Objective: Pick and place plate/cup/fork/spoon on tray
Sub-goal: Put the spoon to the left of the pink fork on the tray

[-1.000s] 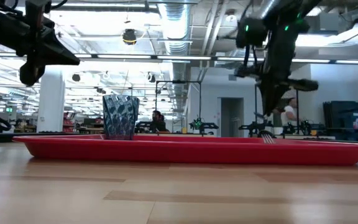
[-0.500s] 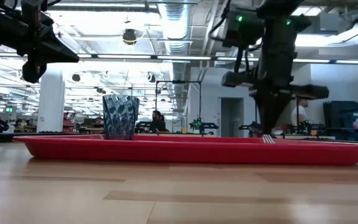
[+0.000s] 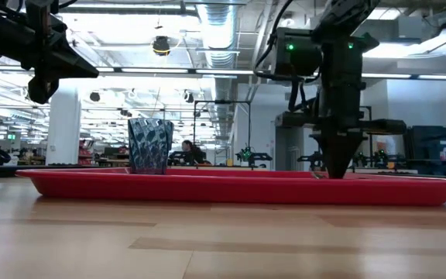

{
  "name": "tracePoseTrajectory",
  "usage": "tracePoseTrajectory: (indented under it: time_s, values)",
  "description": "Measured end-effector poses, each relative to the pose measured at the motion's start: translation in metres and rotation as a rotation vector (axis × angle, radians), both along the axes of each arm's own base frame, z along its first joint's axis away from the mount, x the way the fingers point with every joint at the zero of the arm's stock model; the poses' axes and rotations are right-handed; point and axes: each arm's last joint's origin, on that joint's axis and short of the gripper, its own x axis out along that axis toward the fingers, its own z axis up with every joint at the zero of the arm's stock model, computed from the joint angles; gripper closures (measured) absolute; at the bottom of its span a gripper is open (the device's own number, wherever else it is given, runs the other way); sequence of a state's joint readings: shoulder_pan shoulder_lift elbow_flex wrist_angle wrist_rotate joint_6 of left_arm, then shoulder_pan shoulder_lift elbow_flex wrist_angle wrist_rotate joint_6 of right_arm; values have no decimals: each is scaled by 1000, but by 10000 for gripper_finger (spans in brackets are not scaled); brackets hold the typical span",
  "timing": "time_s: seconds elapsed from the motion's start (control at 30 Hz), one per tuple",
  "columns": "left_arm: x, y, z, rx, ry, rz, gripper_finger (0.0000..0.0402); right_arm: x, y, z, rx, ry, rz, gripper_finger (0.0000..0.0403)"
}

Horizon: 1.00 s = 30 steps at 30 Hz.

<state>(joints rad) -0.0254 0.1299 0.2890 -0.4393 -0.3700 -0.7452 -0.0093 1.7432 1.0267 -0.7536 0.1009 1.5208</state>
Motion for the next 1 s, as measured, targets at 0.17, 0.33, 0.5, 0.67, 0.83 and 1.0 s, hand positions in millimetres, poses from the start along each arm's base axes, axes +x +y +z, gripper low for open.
tracePoseTrajectory:
  time_s: [0.17, 0.33, 0.5, 0.67, 0.83, 1.0]
  values:
    - [0, 0, 0, 0, 0, 1, 401, 0, 0, 0, 0, 4, 0, 391]
    - [0, 0, 0, -2, -1, 1, 401, -1, -1, 0, -1, 6, -2, 390]
    - [0, 0, 0, -3, -1, 2, 401, -1, -3, 0, 2, 5, -8, 382]
    - [0, 0, 0, -3, -1, 3, 401, -1, -6, 0, 10, 4, -16, 370]
    - [0, 0, 0, 1, 0, 2, 401, 0, -8, 0, 20, 1, -24, 368]
    - [0, 0, 0, 4, 2, 1, 401, -1, -11, 0, 37, 1, -35, 367]
